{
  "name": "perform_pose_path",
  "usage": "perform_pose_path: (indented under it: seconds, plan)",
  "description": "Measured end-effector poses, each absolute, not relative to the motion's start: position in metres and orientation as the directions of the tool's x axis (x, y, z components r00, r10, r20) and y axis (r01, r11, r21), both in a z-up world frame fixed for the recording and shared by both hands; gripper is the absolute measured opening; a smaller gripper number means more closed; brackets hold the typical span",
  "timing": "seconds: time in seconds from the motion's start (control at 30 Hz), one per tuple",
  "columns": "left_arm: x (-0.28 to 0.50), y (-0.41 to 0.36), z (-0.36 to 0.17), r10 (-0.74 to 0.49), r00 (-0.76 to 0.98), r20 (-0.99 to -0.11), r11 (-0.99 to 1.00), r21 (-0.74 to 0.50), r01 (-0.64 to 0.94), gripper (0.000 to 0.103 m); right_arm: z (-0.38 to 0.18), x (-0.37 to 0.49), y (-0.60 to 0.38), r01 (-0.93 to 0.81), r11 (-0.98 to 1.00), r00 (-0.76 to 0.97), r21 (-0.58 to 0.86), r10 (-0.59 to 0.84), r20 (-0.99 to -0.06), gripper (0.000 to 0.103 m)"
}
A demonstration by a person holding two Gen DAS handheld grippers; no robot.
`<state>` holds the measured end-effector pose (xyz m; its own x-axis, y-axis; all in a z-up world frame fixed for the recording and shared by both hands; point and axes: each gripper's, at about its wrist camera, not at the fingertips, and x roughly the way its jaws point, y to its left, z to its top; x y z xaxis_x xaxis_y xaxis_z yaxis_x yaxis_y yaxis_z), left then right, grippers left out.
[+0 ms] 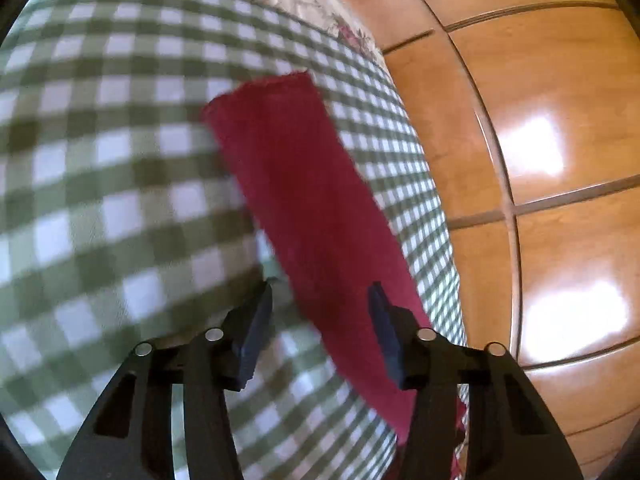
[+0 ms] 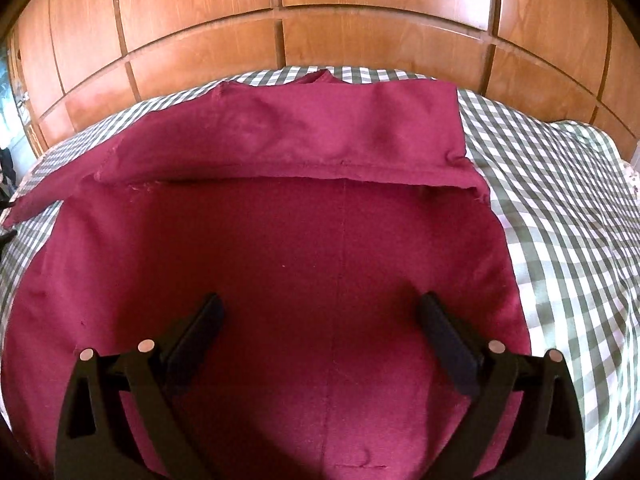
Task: Fold small clothes
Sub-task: 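Fold the sleeve nearest the left tool across the body with the left tool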
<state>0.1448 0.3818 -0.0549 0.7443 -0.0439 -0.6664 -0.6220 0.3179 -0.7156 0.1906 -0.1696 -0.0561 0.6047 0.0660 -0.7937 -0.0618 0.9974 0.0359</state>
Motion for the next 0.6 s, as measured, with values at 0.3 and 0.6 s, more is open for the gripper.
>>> perform_pose_path:
  seconds: [0.3, 0.6]
  plan:
    - [0.197, 0.312, 0.010, 0.033, 0.749, -0.662, 0.695, -0.523, -0.493, 0.011, -0.057, 0.191, -0.170, -0.061, 0.998, 0.602, 0.034, 0.064, -0.796, 0.100]
    - [0.235, 0.133, 0.026, -0.157, 0.740, -0.654, 0.929, -0.351, -0.114, 0.011, -0.057, 0.190, -0.171, -0.059, 0.997, 0.605, 0.046, 0.073, -0.793, 0.100]
